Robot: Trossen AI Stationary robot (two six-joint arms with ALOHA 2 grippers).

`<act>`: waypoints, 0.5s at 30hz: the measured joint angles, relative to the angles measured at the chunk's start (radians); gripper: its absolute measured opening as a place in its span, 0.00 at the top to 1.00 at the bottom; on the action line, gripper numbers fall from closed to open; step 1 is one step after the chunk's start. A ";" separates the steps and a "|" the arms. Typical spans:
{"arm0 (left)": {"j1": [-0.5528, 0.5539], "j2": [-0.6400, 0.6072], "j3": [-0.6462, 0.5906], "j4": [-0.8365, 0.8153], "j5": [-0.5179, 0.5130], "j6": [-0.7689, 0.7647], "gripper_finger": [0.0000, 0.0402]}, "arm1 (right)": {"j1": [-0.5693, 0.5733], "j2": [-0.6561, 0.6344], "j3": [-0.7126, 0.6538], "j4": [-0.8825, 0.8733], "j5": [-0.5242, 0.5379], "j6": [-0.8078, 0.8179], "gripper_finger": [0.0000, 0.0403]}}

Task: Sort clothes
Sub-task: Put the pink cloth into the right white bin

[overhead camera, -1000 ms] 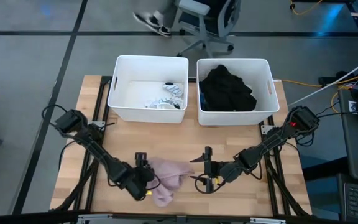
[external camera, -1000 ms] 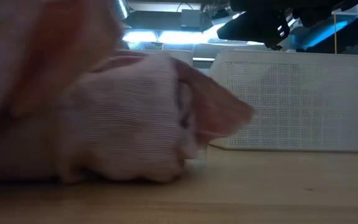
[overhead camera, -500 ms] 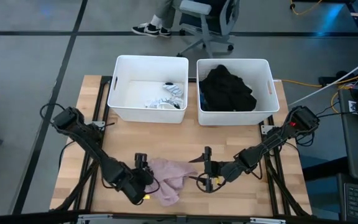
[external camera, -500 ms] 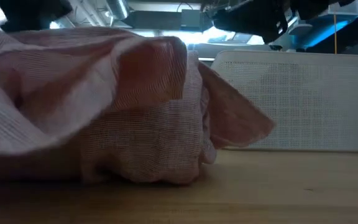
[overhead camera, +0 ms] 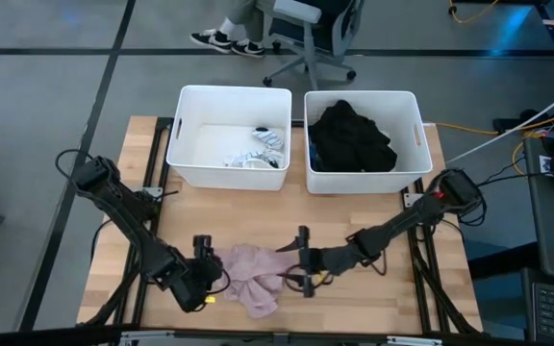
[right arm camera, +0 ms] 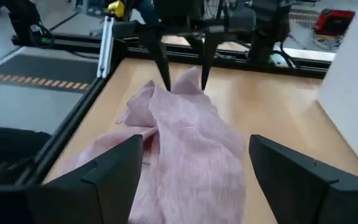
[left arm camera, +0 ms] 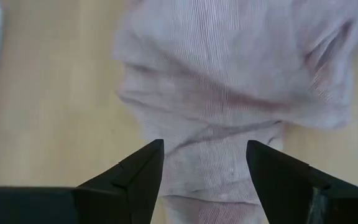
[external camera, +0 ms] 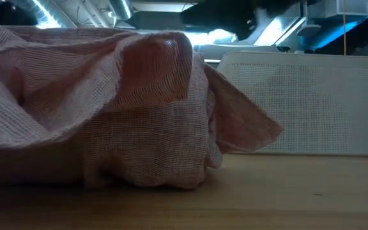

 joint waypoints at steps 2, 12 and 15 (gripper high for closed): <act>0.001 0.000 -0.042 0.056 0.027 0.000 0.45 | -0.020 0.042 0.036 -0.002 -0.031 -0.020 0.27; 0.006 -0.005 -0.196 0.311 0.051 0.009 0.45 | -0.095 0.229 0.190 -0.058 -0.162 -0.057 0.27; 0.010 -0.005 -0.233 0.364 0.050 0.000 0.45 | -0.107 0.269 0.214 -0.090 -0.187 -0.047 0.27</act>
